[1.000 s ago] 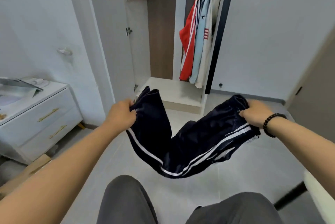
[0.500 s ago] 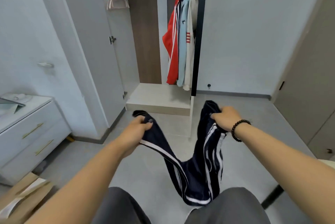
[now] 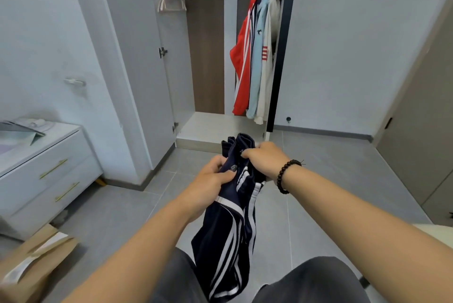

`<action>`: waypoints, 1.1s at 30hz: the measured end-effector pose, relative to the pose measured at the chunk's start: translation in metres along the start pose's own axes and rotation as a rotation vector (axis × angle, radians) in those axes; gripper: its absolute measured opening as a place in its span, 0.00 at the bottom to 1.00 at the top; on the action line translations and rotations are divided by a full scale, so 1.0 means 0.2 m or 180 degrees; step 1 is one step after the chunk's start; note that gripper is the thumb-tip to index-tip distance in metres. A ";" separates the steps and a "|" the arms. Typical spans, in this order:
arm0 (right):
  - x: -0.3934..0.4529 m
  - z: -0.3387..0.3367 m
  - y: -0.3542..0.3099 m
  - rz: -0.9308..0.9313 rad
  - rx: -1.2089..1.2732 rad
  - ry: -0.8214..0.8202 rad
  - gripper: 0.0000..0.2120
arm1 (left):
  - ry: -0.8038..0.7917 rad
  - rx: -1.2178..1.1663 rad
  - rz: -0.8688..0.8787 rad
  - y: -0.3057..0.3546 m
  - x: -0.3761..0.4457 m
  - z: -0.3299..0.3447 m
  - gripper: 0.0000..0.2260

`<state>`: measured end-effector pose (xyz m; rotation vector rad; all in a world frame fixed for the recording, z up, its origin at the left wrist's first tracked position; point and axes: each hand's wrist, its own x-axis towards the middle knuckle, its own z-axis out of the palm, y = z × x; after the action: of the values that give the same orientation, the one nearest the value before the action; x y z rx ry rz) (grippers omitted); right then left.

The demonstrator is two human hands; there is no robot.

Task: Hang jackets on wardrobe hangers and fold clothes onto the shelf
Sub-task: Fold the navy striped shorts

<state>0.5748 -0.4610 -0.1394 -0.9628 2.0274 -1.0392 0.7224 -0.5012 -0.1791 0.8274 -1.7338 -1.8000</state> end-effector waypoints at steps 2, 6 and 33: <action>-0.01 0.04 -0.04 0.0126 0.0413 -0.0162 0.11 | -0.0020 -0.0146 0.0043 0.01 -0.02 -0.03 0.04; -0.01 0.12 -0.15 0.0206 0.0804 -0.0453 0.20 | -0.0114 -0.0509 0.0247 0.05 -0.07 -0.13 0.07; -0.55 0.25 -0.93 -0.0997 0.2256 -0.1015 0.13 | 0.0731 0.0380 0.1486 0.61 -0.52 -0.70 0.19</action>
<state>0.7289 -0.4664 0.0193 -0.9792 1.1296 -1.5137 0.8884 -0.5301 -0.0487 0.5844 -1.7197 -1.2565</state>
